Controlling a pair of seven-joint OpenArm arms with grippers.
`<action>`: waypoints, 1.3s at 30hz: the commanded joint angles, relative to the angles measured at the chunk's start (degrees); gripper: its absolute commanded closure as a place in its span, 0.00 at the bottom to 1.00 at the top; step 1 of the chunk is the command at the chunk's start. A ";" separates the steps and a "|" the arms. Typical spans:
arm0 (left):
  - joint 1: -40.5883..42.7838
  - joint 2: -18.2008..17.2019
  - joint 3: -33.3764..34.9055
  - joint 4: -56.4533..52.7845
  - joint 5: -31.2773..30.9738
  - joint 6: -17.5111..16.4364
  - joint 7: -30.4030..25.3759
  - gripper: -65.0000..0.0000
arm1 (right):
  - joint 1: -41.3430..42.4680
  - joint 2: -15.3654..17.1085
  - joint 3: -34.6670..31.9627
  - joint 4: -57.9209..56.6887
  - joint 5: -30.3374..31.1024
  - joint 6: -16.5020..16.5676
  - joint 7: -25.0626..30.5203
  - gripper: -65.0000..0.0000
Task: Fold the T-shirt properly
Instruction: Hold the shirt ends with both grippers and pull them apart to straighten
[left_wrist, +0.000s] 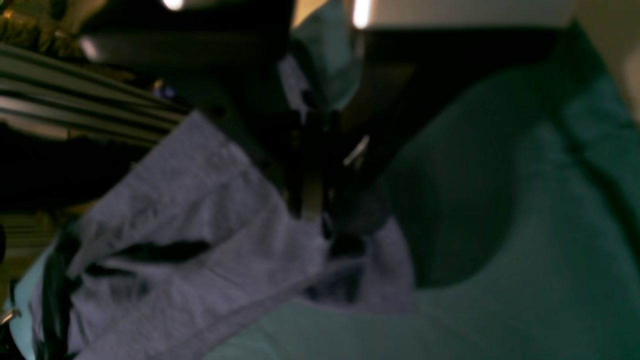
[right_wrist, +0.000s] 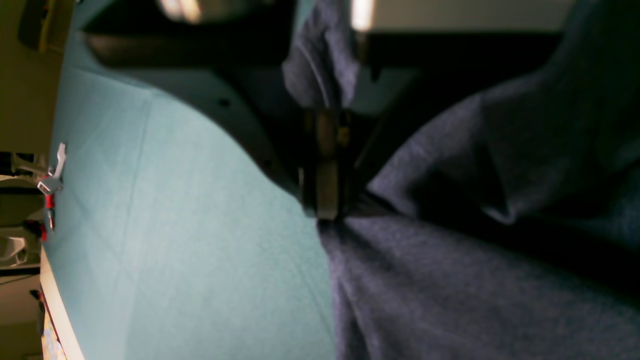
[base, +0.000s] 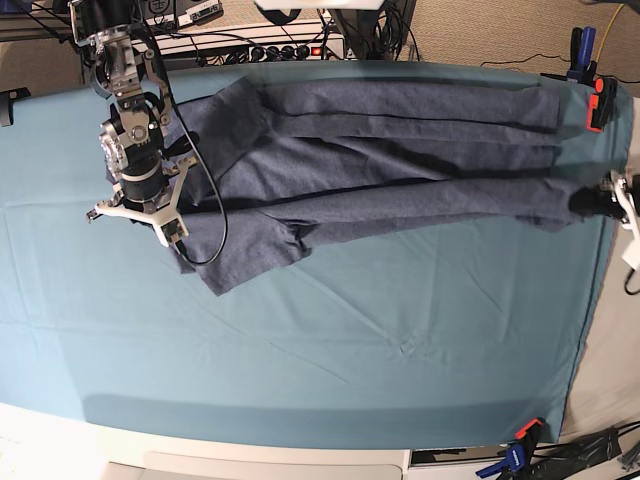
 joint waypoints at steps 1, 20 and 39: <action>-0.28 -1.86 -0.61 1.62 -1.50 -0.30 -0.90 1.00 | 0.42 0.85 0.90 1.53 -1.40 -0.74 0.17 1.00; 5.60 -2.08 -0.61 2.69 -1.50 -0.30 -0.85 1.00 | -9.35 0.83 7.30 1.84 -1.36 -0.68 -0.72 1.00; 10.40 -2.69 -0.61 3.06 -1.50 -0.30 -0.63 1.00 | -12.79 0.66 7.32 2.27 1.22 -2.38 -4.17 1.00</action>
